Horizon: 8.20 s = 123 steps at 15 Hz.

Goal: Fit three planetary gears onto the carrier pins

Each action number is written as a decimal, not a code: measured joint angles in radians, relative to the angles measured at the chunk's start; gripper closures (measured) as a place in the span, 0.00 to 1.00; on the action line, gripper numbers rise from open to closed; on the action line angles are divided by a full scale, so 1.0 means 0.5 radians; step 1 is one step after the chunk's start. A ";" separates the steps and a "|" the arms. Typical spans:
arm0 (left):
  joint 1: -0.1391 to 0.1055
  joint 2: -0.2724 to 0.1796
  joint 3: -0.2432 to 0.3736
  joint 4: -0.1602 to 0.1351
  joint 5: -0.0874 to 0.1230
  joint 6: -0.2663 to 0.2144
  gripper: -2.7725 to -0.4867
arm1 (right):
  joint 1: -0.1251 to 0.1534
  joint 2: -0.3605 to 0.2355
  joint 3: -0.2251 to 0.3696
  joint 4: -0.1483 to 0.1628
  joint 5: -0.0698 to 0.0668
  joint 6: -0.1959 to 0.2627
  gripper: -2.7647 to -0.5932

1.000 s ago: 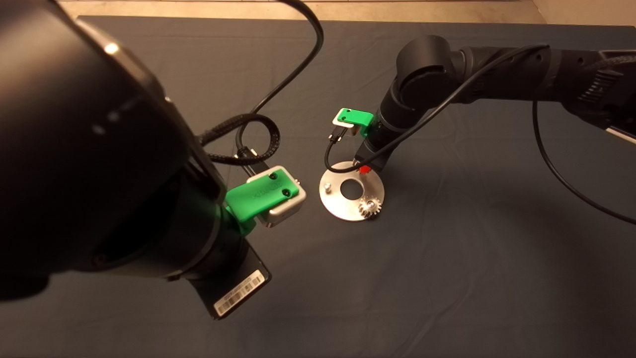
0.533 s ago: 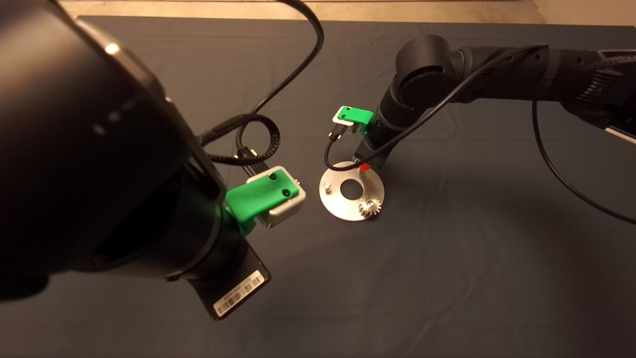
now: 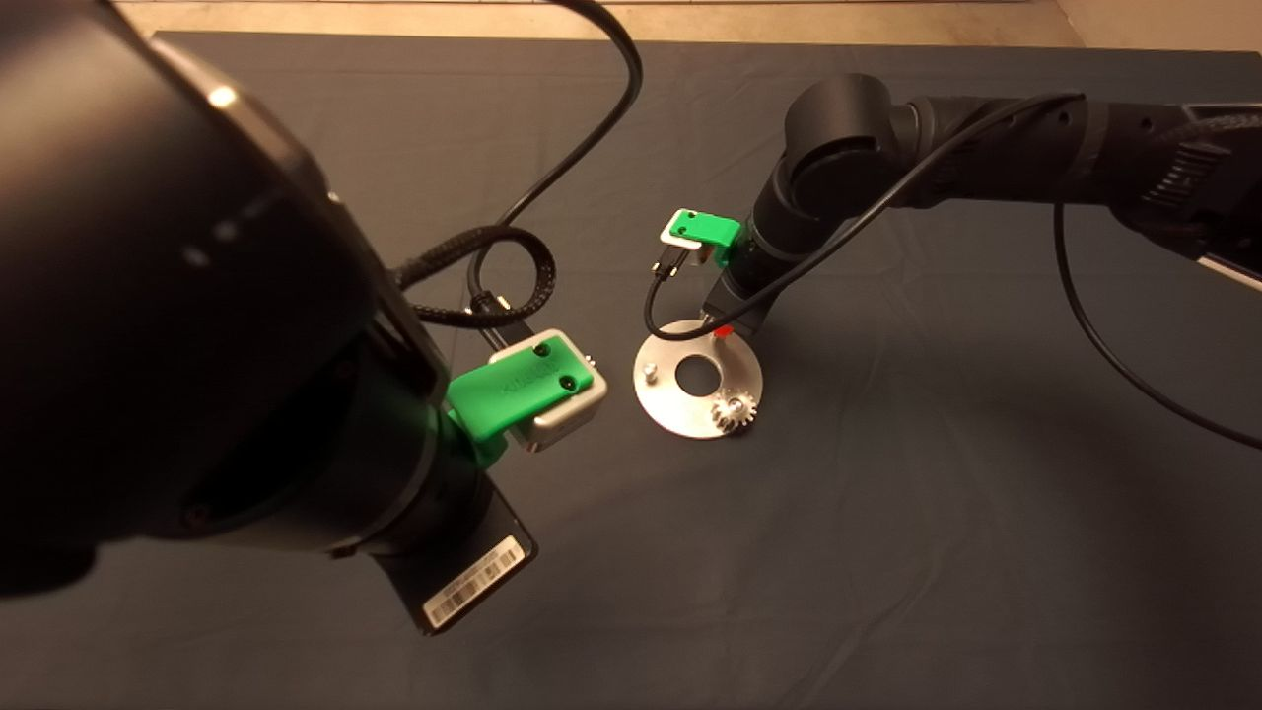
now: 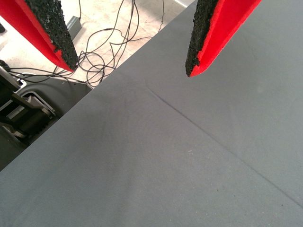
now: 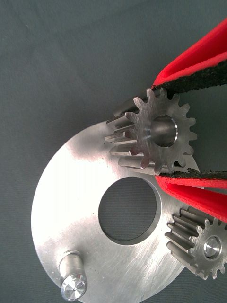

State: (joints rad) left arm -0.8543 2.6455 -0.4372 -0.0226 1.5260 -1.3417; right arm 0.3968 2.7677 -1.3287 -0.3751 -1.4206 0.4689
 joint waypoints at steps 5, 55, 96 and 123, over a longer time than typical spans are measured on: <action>-0.011 0.000 0.001 -0.001 0.001 0.000 0.50 | -0.013 -0.008 0.001 -0.005 -0.016 0.000 0.85; -0.011 0.000 0.001 -0.001 0.000 0.000 0.50 | -0.045 0.001 0.001 -0.044 -0.028 0.000 0.55; 0.164 0.128 -0.451 0.171 0.000 0.715 0.50 | 0.676 -0.720 1.606 0.907 -0.219 0.781 0.46; 0.873 0.255 -1.314 0.738 -0.001 1.455 0.50 | 0.714 -0.680 1.631 1.005 -0.220 0.875 0.46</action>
State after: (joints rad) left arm -0.4177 2.7733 -1.0945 0.3464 1.5253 -0.6143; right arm 0.7538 2.4274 -0.5132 0.1274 -1.5307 0.9064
